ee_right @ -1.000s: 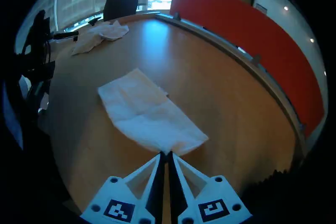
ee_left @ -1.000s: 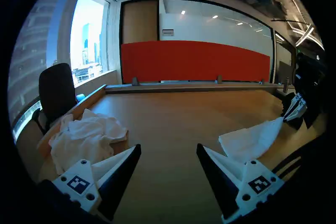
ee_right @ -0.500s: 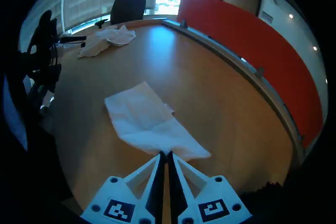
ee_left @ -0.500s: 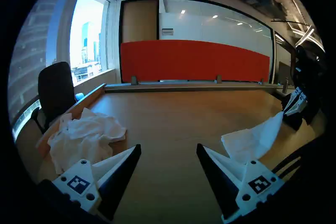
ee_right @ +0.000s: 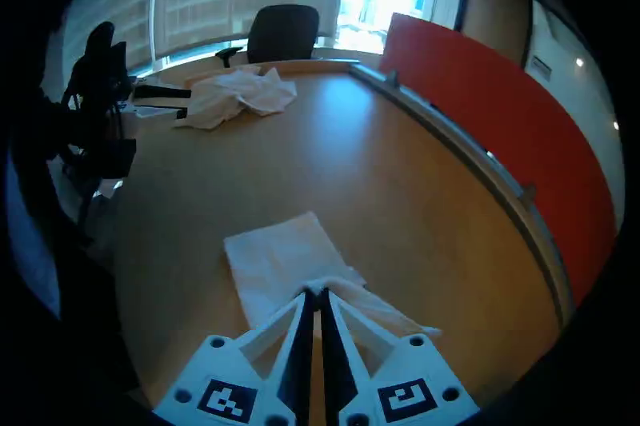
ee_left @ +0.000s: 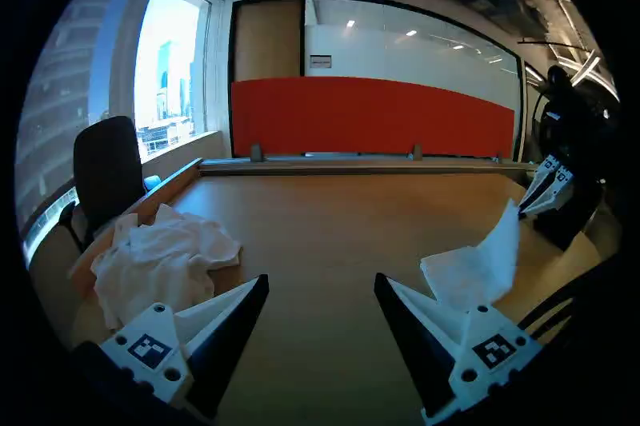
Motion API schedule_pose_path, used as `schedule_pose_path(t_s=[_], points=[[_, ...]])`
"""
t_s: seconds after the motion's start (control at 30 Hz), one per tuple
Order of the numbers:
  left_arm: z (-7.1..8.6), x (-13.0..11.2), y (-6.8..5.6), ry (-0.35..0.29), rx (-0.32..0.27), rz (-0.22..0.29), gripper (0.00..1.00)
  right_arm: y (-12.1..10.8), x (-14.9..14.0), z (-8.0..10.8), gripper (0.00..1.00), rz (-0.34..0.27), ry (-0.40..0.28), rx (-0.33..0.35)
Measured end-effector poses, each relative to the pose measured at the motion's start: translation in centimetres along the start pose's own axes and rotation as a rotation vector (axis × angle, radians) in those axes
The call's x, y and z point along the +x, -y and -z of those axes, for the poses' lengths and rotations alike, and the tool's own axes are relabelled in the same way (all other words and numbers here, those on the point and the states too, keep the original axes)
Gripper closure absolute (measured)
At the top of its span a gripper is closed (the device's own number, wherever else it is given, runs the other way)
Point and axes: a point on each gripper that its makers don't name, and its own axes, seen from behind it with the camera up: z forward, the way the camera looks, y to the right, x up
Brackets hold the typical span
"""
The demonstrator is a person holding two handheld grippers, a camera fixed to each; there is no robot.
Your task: Fold towel
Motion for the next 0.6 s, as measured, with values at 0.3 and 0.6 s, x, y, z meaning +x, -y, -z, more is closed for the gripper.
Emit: schedule_pose_path(t_s=[0.3, 0.6], points=[[0.2, -0.3, -0.1, 0.003, -0.001, 0.004, 0.02, 3.3, 2.7, -3.6, 0.94, 0.044, -0.018, 0.088], [0.4, -0.6, 0.2, 0.007, -0.001, 0.008, 0.02, 4.6, 3.0, -5.4, 0.95, 0.045, -0.009, 0.122]])
